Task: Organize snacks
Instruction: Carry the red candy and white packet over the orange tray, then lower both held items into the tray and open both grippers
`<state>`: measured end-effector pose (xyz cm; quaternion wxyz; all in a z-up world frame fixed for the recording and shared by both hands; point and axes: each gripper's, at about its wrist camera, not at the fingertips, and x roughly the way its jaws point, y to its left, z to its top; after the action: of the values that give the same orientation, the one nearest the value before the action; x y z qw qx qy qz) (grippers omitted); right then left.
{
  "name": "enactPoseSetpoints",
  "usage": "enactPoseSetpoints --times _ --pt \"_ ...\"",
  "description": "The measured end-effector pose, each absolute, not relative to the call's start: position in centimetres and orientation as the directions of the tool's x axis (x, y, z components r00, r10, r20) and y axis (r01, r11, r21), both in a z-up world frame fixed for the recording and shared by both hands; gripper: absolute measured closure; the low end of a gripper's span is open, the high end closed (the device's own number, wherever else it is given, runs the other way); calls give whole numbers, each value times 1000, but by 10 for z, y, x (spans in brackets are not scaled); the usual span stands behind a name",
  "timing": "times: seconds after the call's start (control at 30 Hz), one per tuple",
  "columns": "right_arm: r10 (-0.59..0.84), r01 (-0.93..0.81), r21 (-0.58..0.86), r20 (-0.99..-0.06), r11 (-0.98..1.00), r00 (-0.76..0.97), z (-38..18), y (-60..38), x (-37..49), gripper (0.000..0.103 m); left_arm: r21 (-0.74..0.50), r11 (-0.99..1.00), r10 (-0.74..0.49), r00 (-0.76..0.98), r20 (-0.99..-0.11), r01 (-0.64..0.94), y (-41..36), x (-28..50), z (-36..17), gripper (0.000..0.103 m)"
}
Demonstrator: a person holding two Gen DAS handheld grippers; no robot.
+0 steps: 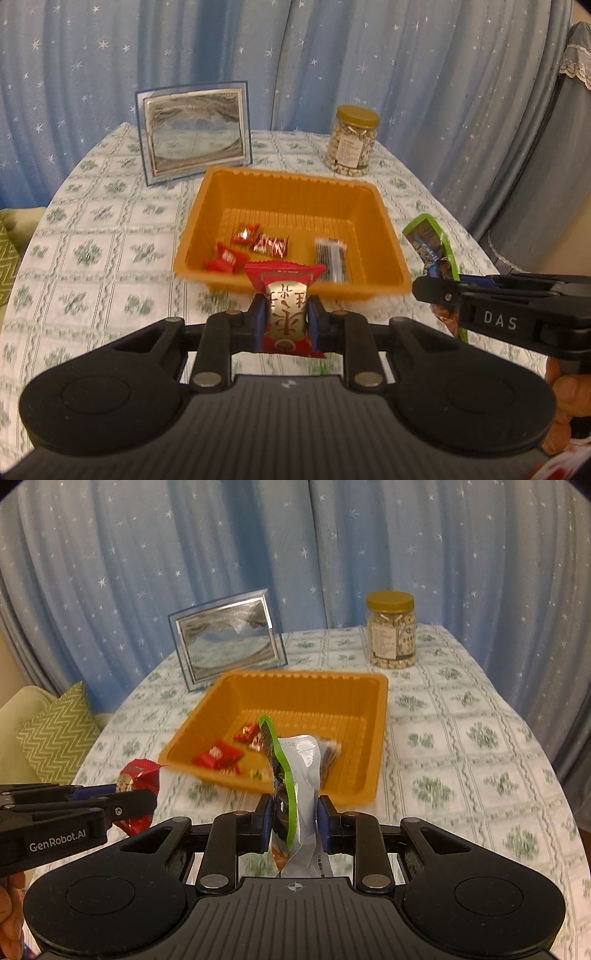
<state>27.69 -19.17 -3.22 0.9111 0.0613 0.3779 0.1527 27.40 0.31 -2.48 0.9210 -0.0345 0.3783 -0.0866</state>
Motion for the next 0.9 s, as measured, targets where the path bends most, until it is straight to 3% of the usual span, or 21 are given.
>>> enactPoseSetpoints --times 0.9 --pt "353 -142 343 -696 929 625 -50 -188 411 78 -126 983 -182 679 -711 131 10 402 -46 82"
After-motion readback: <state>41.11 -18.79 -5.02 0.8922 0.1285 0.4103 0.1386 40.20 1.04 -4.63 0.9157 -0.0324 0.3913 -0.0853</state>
